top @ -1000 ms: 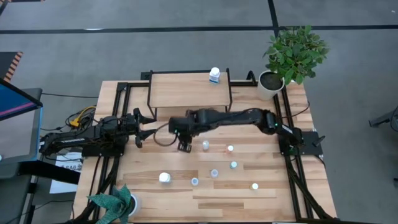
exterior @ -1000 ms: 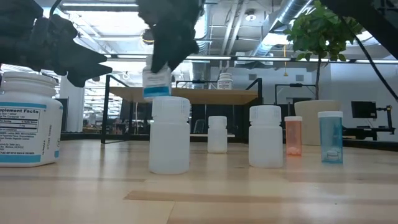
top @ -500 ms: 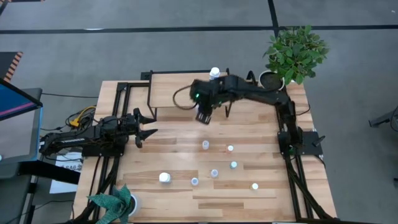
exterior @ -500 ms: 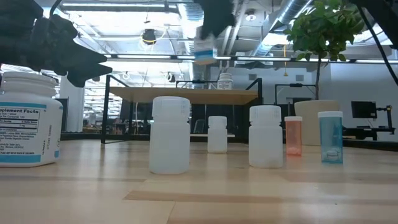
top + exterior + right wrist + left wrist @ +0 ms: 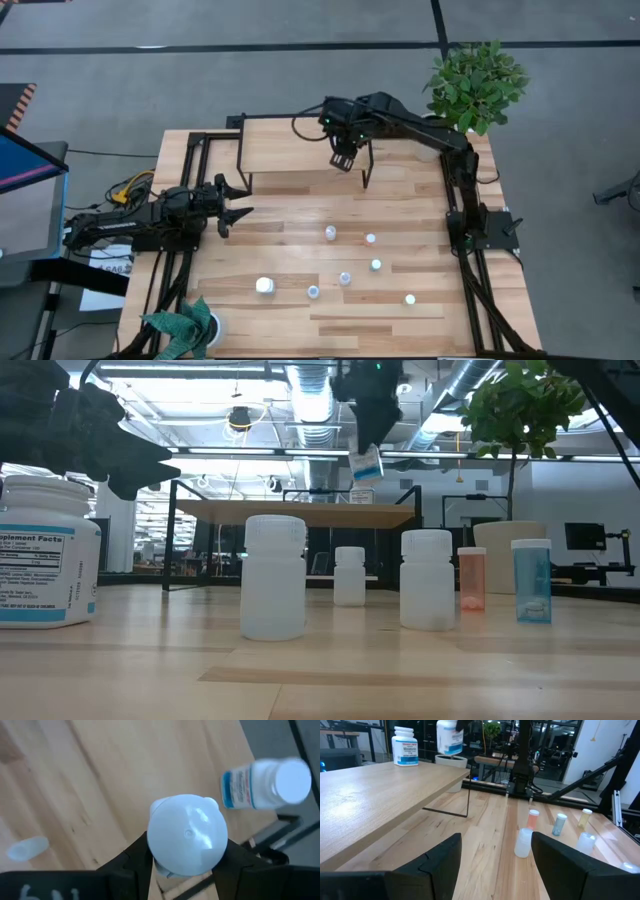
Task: Pick and place medicine bottles onto shelf by color
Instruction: Put the top white pill bottle on the shelf aligned with the other white pill bottle
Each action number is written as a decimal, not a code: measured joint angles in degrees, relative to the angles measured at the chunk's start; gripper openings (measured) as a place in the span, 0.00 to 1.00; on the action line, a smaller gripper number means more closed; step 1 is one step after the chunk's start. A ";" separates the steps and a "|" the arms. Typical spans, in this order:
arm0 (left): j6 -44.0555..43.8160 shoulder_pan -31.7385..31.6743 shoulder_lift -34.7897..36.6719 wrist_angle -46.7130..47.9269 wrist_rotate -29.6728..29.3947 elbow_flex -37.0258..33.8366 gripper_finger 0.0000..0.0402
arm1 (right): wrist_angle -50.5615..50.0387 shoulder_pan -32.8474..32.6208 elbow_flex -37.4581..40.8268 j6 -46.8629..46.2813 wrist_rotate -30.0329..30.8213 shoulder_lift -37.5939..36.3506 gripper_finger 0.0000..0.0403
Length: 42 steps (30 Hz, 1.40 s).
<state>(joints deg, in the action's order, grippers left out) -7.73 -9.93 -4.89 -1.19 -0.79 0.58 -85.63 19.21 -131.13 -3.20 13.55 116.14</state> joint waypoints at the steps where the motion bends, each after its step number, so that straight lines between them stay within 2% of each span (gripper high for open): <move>1: 0.00 0.00 0.00 0.00 0.00 0.00 0.57 | -0.26 0.59 0.85 0.08 0.01 -0.52 0.41; 7: 0.00 0.00 0.00 0.00 0.02 0.00 0.57 | 4.80 2.69 9.54 0.68 -1.62 -6.23 0.42; 14: 0.00 0.00 0.00 0.00 0.00 0.00 0.57 | 24.95 3.90 29.53 4.37 -6.38 -17.66 0.42; 18: 0.00 0.00 0.00 -0.02 0.00 0.00 0.57 | 31.66 4.90 35.87 5.86 -6.48 -20.80 0.43; 34: 0.00 -0.02 0.00 -0.02 -0.03 0.00 0.57 | 35.13 9.79 36.44 7.78 -10.74 -17.51 0.44; 42: 0.01 0.00 0.00 -0.01 -0.03 0.00 0.57 | 35.79 9.96 36.40 7.76 -10.79 -17.36 0.55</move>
<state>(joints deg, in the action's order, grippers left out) -7.72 -9.93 -4.89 -1.20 -0.82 0.58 -49.84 29.17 -94.74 4.56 2.76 98.78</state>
